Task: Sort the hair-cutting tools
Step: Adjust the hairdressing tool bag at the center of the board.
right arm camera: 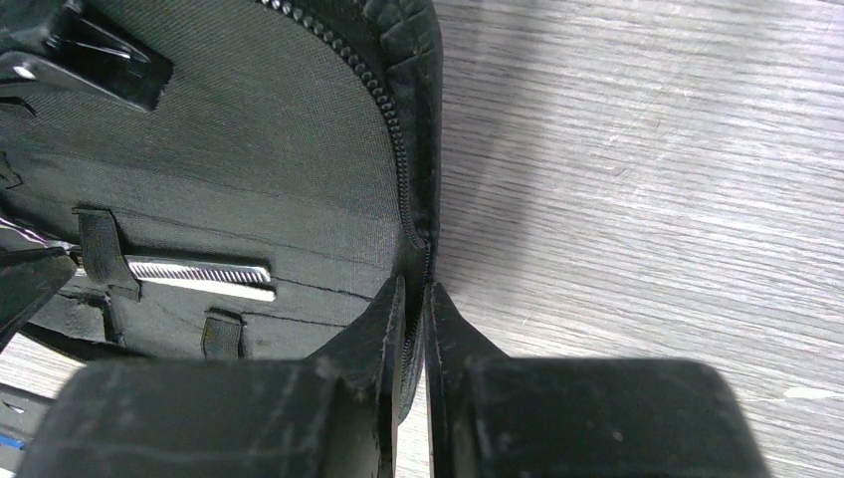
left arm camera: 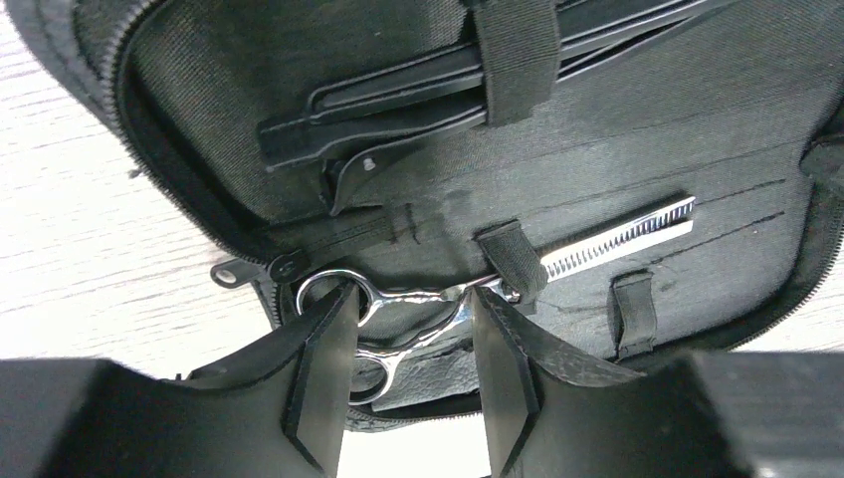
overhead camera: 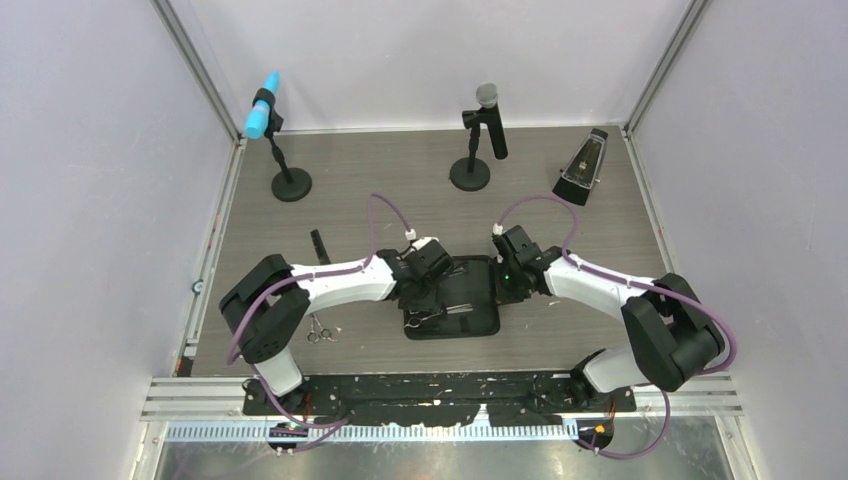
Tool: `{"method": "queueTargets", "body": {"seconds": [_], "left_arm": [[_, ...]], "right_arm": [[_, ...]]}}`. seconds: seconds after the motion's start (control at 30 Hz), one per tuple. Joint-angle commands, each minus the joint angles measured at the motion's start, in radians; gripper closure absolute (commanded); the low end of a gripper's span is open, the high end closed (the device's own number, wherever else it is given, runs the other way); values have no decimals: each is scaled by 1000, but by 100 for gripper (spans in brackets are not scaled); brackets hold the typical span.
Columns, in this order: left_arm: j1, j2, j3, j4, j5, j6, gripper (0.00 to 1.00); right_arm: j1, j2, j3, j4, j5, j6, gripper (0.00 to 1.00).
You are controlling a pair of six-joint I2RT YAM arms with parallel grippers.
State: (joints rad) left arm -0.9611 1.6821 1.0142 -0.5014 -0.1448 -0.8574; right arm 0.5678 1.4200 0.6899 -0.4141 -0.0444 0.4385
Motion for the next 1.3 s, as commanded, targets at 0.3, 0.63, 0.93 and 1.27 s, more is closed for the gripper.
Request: {"method": "queueTargets", "body": {"seconds": [0.3,0.63,0.93,1.27], "left_arm": [[-39,67,140,96,94,51,53],[-35,42,117,140,6,-43,53],[-31,-86,40,165,-54,-38,45],[7,-333,-88,74,-128,-36,33]], "right_arm": [[41,45,-25,66,-72,-4,95],[46,58,-26,85,-80,5,95],[46,29,-4,60,-41,-14,94],[46,-34,91,-43,34,-77,64]]}}
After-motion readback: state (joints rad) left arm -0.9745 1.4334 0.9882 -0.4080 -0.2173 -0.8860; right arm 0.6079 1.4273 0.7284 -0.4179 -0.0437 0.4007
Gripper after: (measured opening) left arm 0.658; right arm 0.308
